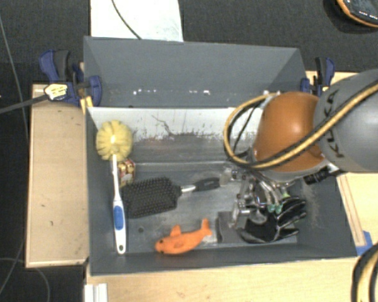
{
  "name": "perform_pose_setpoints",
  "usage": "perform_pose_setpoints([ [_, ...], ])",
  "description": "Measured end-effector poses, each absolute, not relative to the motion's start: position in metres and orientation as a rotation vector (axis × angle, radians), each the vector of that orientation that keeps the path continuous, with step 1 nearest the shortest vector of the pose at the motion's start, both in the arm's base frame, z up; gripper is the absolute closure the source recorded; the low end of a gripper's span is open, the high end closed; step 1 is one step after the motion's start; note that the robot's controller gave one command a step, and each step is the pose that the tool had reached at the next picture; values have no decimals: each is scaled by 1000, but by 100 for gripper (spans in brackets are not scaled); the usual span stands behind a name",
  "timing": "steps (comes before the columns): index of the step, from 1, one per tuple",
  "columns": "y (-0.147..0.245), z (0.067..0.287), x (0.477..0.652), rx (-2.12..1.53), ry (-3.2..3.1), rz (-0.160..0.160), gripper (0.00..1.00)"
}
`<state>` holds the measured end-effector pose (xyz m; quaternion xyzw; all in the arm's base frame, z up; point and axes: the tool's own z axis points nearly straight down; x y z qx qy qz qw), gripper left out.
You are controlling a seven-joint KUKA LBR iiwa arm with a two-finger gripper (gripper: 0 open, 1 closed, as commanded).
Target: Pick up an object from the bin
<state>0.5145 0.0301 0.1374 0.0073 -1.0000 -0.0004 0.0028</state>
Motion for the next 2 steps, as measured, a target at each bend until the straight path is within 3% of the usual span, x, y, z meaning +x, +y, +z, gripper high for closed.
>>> perform_pose_setpoints([
  [1, 30, 141, 516, 20, -3144, -2, 0],
  [2, -58, 90, 528, 440, -3109, -2, 0],
])
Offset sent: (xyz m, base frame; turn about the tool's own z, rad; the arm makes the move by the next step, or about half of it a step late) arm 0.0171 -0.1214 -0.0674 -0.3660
